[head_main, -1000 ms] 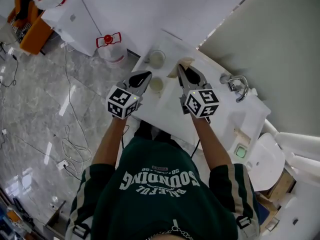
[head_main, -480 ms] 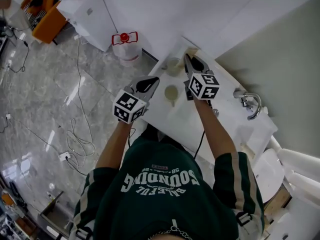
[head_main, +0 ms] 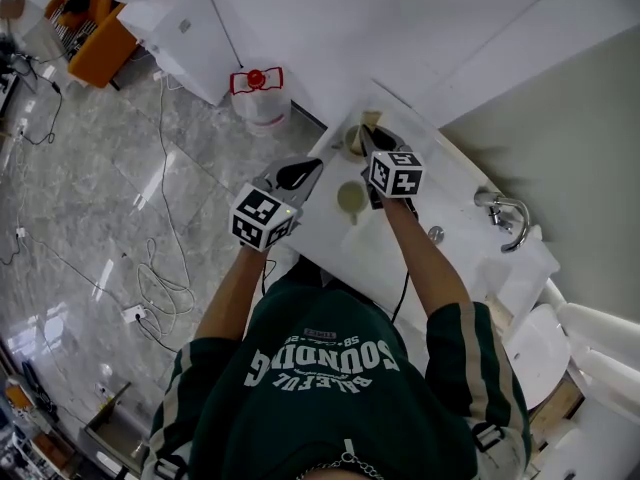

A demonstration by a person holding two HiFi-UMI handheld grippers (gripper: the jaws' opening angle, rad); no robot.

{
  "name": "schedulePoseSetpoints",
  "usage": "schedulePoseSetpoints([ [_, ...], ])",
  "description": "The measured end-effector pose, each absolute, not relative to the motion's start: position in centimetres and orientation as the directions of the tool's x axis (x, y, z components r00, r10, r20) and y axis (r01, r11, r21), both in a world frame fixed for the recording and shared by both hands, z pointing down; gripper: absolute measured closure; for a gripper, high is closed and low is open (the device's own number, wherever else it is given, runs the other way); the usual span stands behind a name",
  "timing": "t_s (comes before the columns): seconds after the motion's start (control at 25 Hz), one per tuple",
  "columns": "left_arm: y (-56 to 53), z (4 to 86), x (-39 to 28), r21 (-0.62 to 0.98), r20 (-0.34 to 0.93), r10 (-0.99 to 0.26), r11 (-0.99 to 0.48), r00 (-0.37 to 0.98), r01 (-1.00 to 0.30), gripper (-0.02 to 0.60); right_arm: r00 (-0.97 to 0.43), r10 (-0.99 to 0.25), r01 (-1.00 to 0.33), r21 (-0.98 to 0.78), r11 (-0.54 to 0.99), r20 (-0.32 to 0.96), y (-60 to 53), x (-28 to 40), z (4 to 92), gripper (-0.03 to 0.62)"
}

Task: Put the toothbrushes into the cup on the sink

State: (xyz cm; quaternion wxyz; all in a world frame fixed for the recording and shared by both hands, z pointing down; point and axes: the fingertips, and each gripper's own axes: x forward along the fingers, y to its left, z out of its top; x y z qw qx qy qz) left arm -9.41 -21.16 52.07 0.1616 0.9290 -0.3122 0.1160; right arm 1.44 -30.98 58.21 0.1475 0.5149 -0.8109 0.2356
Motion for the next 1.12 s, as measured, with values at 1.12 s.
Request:
schedulePoseSetpoints([
  [1.12, -20.0, 51.3, -7.4, 0.226, 0.315, -0.514, -0.776, 0.798, -0.589, 0.529, -0.459, -0.660, -0.883, -0.225, 0.412, 0.595, -27.7, 1.5, 60.1, 0.452],
])
